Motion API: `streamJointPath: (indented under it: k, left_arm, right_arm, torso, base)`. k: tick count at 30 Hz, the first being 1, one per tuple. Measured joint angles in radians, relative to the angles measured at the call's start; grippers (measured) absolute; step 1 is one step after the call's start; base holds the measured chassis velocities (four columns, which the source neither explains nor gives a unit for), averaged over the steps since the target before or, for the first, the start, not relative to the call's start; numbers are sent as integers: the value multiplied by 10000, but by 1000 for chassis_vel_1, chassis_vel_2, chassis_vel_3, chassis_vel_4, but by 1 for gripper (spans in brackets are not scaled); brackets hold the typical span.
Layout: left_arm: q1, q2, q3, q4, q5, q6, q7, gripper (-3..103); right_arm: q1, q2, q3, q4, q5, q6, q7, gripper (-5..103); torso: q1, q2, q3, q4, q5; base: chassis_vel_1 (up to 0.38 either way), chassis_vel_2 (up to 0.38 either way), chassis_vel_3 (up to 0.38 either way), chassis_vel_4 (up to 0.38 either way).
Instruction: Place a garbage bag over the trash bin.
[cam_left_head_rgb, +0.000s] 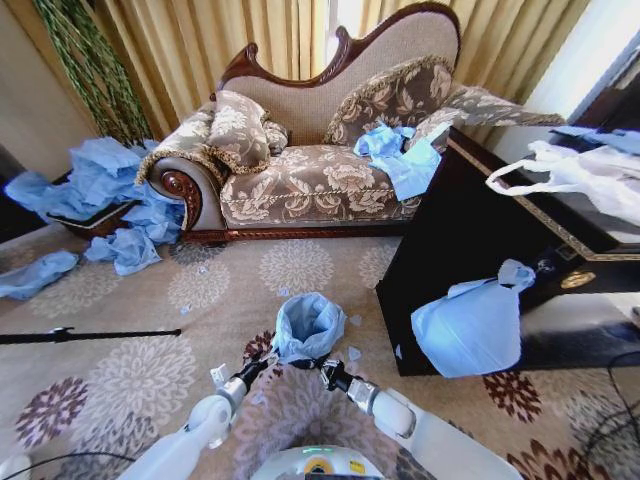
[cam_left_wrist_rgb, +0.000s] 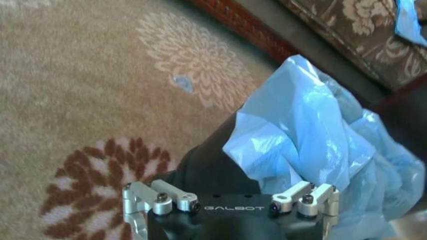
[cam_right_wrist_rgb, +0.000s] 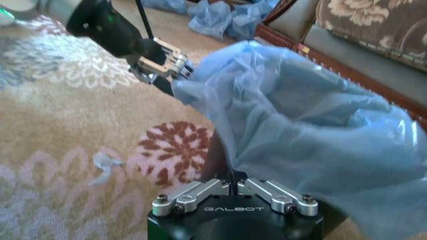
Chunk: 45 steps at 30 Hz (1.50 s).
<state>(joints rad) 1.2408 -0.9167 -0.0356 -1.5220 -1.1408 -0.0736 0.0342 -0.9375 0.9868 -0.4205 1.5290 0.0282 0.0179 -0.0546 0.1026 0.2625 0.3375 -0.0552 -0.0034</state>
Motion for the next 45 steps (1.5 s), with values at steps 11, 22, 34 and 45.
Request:
streamJointPath:
  k: [11,22,34,45]
  left_arm:
    - [-820,-839,495,1930,2399,-526,-347,100]
    - [94,-383,-491,369,1130,-812,-226,100]
    - [569,-256,-944,169,1594,-1104,-338,100]
    - [1432,-738,-2570,-648,1756,-1962,277,100]
  right_arm:
    - [-874,-410,911,237,-179,586,344,3]
    - [-3052,-1528,3736,1979,-318,1906,-29,41]
    - [-4843,-1285,6715,3399,597,2137,137,84]
    - [-6037,-778,7550,4957,1331,2495,1154,100]
  torso:
    - [1,0,0,-1,-1]
    - [0,0,-1,0,1]
    - [0,1,-1,-1,-2]
    - [0,1,-1,0,2]
  base:
    - [0,0,0,0]
    - [0,0,0,0]
    - [0,0,0,0]
    - [0,0,0,0]
